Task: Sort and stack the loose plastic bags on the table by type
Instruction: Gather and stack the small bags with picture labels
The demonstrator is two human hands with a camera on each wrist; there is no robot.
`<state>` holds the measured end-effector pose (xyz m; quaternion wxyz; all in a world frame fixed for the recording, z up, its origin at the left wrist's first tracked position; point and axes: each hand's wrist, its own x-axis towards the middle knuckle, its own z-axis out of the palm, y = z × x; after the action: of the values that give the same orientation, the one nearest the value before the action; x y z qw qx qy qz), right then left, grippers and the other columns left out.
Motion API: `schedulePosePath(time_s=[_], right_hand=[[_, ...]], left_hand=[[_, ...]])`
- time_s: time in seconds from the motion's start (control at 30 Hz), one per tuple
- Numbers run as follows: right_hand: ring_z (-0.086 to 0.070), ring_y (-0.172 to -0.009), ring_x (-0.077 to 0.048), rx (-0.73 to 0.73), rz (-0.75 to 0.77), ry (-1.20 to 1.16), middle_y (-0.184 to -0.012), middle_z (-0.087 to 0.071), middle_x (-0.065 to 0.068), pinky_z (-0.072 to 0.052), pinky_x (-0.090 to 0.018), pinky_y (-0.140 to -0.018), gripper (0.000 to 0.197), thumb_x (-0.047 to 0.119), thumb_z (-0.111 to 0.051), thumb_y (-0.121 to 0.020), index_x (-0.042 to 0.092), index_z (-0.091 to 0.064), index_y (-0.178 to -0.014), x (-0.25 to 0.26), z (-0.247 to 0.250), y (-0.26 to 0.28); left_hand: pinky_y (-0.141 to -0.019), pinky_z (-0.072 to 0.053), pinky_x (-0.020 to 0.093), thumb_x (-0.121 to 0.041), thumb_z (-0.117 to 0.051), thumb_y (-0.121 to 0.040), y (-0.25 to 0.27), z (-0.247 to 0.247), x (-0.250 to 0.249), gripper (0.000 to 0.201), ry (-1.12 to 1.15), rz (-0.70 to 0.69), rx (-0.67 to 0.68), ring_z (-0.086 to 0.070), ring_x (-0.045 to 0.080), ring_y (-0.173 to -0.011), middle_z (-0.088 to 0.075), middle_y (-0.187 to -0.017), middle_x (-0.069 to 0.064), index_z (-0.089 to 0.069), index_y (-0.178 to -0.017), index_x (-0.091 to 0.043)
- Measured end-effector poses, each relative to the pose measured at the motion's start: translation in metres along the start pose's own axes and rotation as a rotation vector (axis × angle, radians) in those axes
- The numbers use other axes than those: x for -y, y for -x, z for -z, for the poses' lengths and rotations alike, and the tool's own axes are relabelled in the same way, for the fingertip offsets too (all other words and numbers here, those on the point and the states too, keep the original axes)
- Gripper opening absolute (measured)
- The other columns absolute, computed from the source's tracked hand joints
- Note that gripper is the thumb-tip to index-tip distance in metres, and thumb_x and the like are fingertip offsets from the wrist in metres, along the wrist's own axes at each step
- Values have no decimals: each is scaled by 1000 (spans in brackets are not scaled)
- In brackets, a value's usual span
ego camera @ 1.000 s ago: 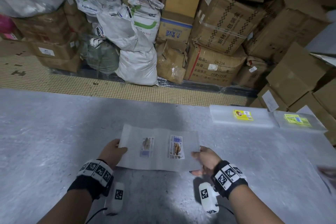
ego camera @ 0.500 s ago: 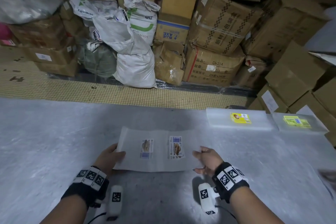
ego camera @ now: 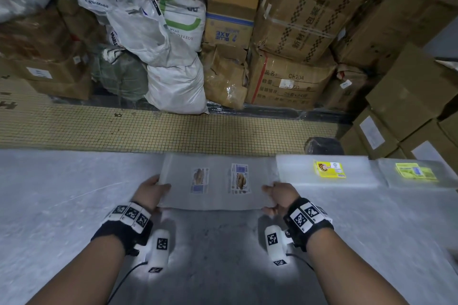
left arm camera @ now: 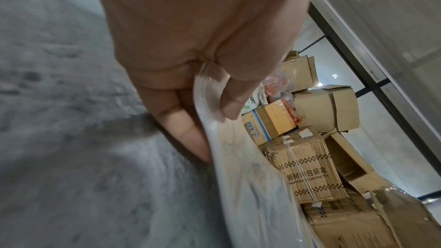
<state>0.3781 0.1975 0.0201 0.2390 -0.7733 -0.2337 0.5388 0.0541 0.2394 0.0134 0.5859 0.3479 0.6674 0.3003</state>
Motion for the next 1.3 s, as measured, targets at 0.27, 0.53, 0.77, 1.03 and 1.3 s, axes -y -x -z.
schedulePosePath(time_s=[0.27,0.53,0.77,1.03,1.3], right_hand=[[-62,-99,-39,-27,12,-86,-106,-64,-16,-60,-38,-58,12,9,-63,-91,4,-57,-100,13,-2,2],[-66,-83,-30,5,47,-117,-106,-67,-15,-57,-33,-54,11,7,-60,-92,4,-61,-102,13,-15,10],[-65,-89,-36,-19,95,-129,-105,-67,-18,-57,-37,-54,16,7,-59,-93,0,-61,-107,16,-32,10],[-70,-73,-35,-73,139,-59,-103,-68,-16,-61,-46,-60,12,10,-57,-94,6,-61,-105,15,-54,16],[-69,-86,-29,-233,253,209,-96,-72,-9,-59,-45,-81,10,15,-60,-91,10,-64,-98,18,-70,17]], left_hand=[[-64,-57,38,2,-56,-91,-8,-2,-4,32,-9,-7,-10,-63,33,-85,-67,-100,15,-60,-119,-12],[-74,-56,43,3,-57,-90,-10,12,-6,40,-41,-5,-41,-61,36,-92,-66,-107,18,-58,-129,-7],[-83,-55,51,1,-56,-90,-5,21,-8,45,-37,-1,-59,-60,40,-104,-65,-116,18,-56,-133,-11],[-85,-52,42,2,-56,-89,-11,44,-13,45,-256,-74,-66,-60,32,-97,-64,-120,21,-53,-134,-4],[-89,-50,40,-8,-65,-87,-18,62,-17,46,-444,-157,-75,-62,33,-103,-64,-119,19,-54,-132,-5]])
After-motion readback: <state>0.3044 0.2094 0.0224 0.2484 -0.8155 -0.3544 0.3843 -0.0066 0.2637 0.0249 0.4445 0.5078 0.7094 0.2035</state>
